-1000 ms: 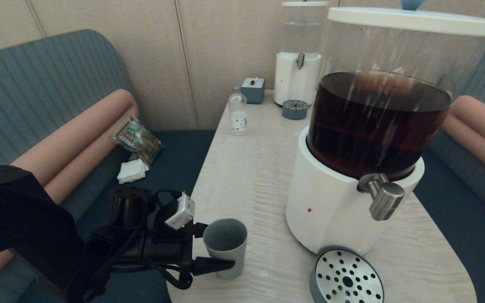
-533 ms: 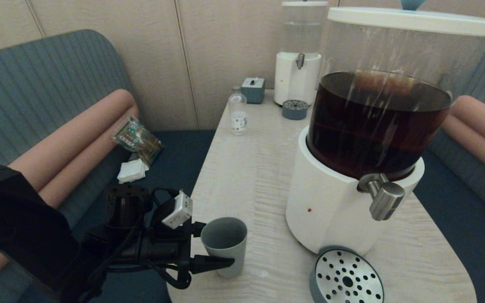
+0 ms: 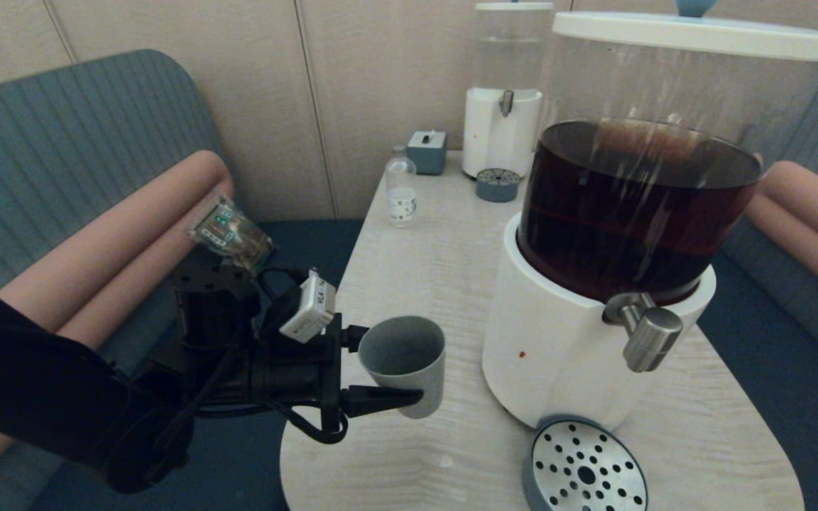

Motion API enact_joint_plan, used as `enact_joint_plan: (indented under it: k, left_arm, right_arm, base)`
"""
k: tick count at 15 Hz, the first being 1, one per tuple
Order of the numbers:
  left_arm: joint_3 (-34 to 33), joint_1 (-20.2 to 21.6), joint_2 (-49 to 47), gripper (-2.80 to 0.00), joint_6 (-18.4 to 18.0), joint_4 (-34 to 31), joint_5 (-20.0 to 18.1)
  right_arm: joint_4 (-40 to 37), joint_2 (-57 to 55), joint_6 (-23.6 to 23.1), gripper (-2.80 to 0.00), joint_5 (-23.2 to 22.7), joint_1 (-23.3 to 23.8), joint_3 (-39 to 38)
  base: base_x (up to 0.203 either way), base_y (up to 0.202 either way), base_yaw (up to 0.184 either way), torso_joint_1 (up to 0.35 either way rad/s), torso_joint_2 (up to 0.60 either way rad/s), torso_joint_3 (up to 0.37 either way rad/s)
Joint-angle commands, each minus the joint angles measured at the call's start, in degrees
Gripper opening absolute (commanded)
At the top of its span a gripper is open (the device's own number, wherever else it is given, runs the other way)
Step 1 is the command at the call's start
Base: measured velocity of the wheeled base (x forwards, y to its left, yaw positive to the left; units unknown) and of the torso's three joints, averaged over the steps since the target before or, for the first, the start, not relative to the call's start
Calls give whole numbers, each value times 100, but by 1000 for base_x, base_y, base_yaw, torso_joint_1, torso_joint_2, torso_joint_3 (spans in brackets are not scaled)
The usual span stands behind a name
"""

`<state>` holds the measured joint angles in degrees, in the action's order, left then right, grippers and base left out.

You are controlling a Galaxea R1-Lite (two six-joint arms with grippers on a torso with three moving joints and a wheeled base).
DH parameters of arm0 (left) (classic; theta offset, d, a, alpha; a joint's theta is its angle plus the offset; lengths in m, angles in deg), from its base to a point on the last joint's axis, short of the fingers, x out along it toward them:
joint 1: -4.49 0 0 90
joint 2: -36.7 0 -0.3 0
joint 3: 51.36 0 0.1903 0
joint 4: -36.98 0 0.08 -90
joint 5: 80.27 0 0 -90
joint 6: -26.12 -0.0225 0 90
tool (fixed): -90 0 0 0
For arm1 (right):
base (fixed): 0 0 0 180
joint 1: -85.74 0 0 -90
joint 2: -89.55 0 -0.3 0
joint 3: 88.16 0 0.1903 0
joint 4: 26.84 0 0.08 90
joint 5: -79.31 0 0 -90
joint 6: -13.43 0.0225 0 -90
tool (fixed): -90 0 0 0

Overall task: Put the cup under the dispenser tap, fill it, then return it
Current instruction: Place it under the water dispenser

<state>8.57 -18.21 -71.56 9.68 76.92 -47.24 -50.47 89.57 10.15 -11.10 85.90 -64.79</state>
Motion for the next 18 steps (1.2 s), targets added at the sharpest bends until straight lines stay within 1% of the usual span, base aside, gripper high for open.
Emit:
enact_joint_plan:
  k: [1, 3, 4, 5, 11, 13, 18]
  left_arm:
    - [174, -320, 19, -280, 271, 330, 57]
    - [223, -861, -23, -280, 879, 875, 328]
    - [231, -1112, -56, -280, 1197, 1141, 531]
    - [236, -1275, -123, -280, 1400, 1299, 733]
    - [170, -1748, -469, -280, 1449, 1299, 974]
    - [244, -1878, -662, -280, 1536, 1314, 1007]
    - [856, -2202, -1232, -280, 1622, 1323, 1175]
  right_arm:
    - [0, 24, -6, -280, -4, -7, -53]
    - [0, 24, -6, -280, -4, -2, -56]
    - [0, 24, -6, -280, -4, 2, -53]
    - [0, 24, -6, -280, -4, 2, -53]
    - [0, 21, -6, -280, -7, -5, -53]
    - [0, 24, 15, -280, -4, 1, -53]
    - [0, 24, 38, -280, -4, -3, -53]
  base:
    - [0, 0, 0, 0, 0, 0]
    - [0, 0, 0, 0, 0, 0]
    - [0, 0, 0, 0, 0, 0]
    - [0, 0, 0, 0, 0, 0]
    - [0, 0, 0, 0, 0, 0]
    - [0, 0, 0, 0, 0, 0]
    - [0, 0, 0, 0, 0, 0]
